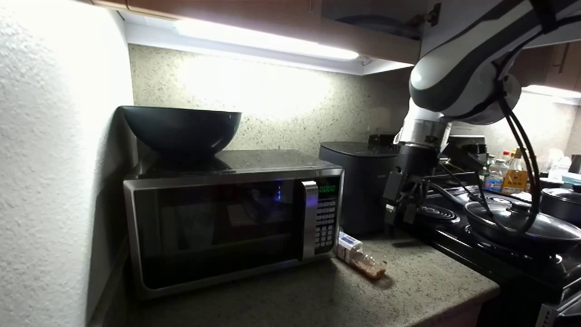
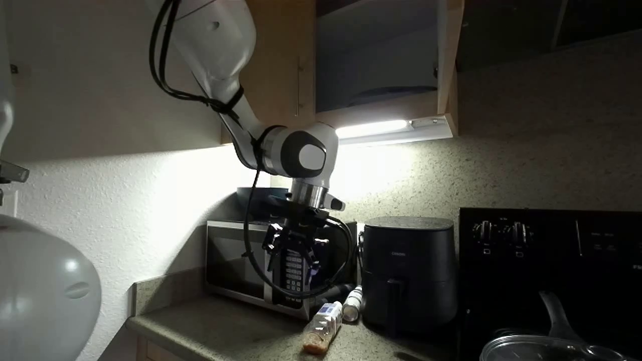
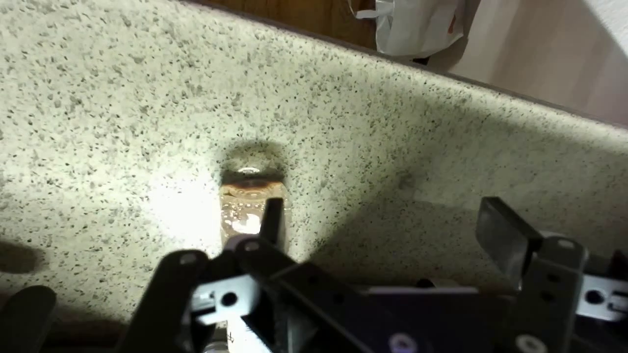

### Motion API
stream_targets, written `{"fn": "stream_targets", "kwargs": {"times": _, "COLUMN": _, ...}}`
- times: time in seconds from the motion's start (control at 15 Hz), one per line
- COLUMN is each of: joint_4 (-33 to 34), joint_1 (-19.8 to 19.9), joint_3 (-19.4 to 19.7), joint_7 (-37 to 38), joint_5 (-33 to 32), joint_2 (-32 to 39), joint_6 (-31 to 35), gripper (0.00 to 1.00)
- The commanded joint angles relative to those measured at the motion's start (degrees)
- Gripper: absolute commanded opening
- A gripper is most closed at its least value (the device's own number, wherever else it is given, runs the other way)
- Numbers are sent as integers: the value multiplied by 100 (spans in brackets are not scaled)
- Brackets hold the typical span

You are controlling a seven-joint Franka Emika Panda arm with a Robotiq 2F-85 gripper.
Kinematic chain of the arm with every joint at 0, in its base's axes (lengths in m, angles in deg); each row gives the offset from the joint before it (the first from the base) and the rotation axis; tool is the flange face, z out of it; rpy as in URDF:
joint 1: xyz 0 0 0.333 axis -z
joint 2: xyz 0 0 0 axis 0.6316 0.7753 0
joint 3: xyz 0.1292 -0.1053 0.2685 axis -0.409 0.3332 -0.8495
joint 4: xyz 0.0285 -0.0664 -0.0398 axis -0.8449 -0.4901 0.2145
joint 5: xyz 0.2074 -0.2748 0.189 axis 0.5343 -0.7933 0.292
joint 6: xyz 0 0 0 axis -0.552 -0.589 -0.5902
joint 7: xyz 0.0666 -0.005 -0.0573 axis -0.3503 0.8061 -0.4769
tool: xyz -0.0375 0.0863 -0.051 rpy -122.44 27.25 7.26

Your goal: Pick up the bottle and position it inside the wall cabinet

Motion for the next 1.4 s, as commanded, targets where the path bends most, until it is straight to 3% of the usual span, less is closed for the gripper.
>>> {"fn": "stream_targets", "kwargs": {"times": 0.0, "joint_4": 73, "joint_1": 222, "joint_3": -197, "joint_7": -21, "joint_5": 23, "joint_2": 98, "joint_6": -28, "gripper": 100}}
{"fn": "stream_targets", "kwargs": {"times": 0.4, "joint_4": 282, "joint_1": 275, "joint_3": -220, "joint_7": -157, "joint_5": 168, "joint_2": 414, "joint_6": 37, "gripper": 100}}
{"fn": "stream_targets", "kwargs": {"times": 0.8, "joint_4": 1038, "joint_1": 538, "joint_3": -261, "joint_7": -193, "joint_5": 204, "joint_2": 1483, "joint_6": -55, "gripper": 100}}
{"fn": "stream_targets", "kwargs": {"times": 1.27, "joint_4": 2326, "joint_1": 985, "joint_3": -589, "joint_7": -423, "joint_5": 67, "joint_2": 2952, "joint_6": -420, "gripper": 100}}
{"fn": "stream_targets", "kwargs": {"times": 1.33, "joint_4": 1869, "joint_1": 922, "joint_3": -595, "joint_7": -68, "joint_5": -17, "joint_2": 2527, "joint_6": -131, "gripper": 100}}
